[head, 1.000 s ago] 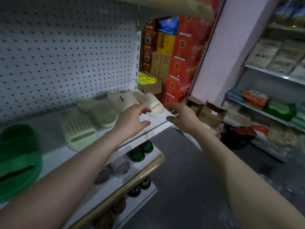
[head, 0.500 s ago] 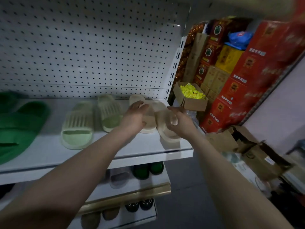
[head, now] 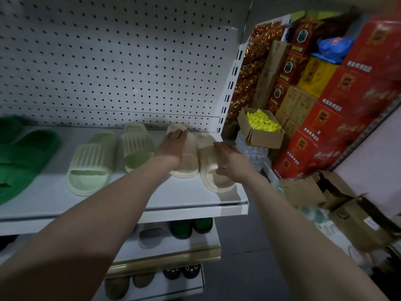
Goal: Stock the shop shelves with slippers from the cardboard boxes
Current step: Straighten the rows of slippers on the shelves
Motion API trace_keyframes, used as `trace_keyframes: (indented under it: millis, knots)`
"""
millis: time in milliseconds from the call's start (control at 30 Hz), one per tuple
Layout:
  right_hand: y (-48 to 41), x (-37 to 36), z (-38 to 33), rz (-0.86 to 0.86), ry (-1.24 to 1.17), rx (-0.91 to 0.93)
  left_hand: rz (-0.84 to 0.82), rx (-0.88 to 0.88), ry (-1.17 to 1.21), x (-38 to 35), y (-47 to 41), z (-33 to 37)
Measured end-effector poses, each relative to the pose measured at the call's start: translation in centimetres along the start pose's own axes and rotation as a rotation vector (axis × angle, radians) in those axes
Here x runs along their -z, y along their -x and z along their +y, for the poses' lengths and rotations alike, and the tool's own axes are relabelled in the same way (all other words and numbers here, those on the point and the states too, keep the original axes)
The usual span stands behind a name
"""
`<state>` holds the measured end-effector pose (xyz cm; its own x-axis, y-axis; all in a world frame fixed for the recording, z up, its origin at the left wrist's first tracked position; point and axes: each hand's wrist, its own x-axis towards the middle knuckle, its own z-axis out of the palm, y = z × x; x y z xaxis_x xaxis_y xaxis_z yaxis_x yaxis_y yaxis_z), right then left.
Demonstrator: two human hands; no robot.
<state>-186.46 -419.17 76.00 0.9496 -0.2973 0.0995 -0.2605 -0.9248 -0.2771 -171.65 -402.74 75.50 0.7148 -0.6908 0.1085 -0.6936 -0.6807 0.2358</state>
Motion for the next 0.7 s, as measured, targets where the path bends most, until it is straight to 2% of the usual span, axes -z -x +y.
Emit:
trace_keyframes:
  millis: [233,367,700]
  knots:
    - [-0.4,-0.2,0.2,0.01,0.017,0.042,-0.044,-0.021,-0.028,0.1,0.8,0.0]
    - [-0.1,-0.8,0.1,0.035,0.013,-0.003,-0.08,-0.021,-0.01,0.4,0.9,-0.1]
    - [-1.7,-0.2,0.5,-0.047,0.048,0.008,-0.122,0.002,0.087,0.3,1.5,-1.0]
